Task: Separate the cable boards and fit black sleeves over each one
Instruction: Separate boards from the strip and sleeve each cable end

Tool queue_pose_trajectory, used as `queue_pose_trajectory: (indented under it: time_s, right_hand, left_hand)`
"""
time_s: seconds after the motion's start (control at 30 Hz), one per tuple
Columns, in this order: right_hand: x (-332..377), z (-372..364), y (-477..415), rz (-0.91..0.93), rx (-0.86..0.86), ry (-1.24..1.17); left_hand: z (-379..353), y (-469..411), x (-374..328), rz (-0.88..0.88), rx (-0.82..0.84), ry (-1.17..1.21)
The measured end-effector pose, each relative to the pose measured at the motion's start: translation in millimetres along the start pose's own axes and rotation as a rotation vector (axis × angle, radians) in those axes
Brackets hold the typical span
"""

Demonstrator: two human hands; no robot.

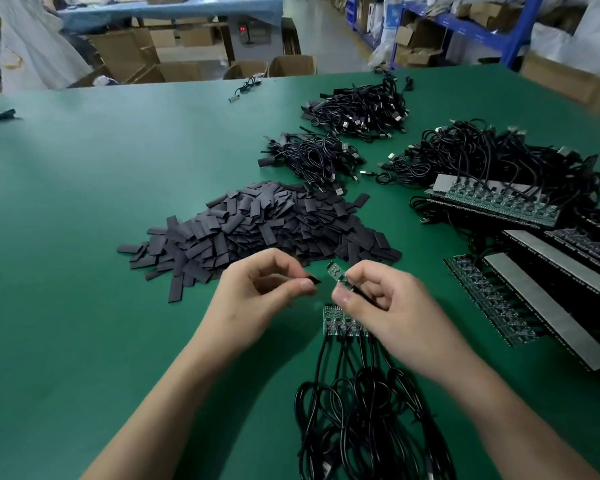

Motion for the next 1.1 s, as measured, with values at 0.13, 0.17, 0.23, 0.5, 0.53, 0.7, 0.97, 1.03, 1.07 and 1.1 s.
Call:
queue_pose_trajectory:
  time_s: [0.13,0.17,0.23,0.5,0.53,0.7,0.97,1.03,1.07,1.1]
  right_hand:
    - [1,-6,3,0.026,-0.016,0.055]
    - [0,-6,3,0.036,-0.023,0.062]
    - [0,-7,3,0.049,-0.030,0.066]
    - [4,-6,4,0.113,-0.009,0.063]
    - [4,-6,4,0.112,-0.002,0.061]
    - [6,-4,4,0.096,0.018,0.042]
    - [-1,-8,2,0.063,0.072,0.113]
    - [0,-9,2,0.064,0.075,0.125]
    - [0,-9,2,0.063,0.077,0.129]
    - [0,-9,2,0.061,0.080,0.131]
  left_hand:
    - [-13,20,-3,0.022,0.041,0.164]
    - [-15,22,-1,0.040,0.044,0.187]
    - [-17,26,3,0.075,0.061,0.229]
    - [-24,28,5,0.121,0.197,0.344]
    - [-24,28,5,0.121,0.192,0.337]
    - [-11,23,9,0.089,0.101,0.253]
    - [5,19,6,-0.024,-0.017,0.024]
    - [4,20,2,-0.054,-0.022,-0.006]
    - [4,20,1,-0.067,-0.020,-0.012]
    - [3,20,0,-0.076,-0.019,-0.018]
Point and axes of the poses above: each hand's wrist, its own y-axis away from the middle knuckle, its own z-axis out of the back of the hand, x = y × z, the point moved 10 cm from there along -y, towards the middle knuckle, and after that the axes turned 8 degrees about -y, right-handed, at the moved point
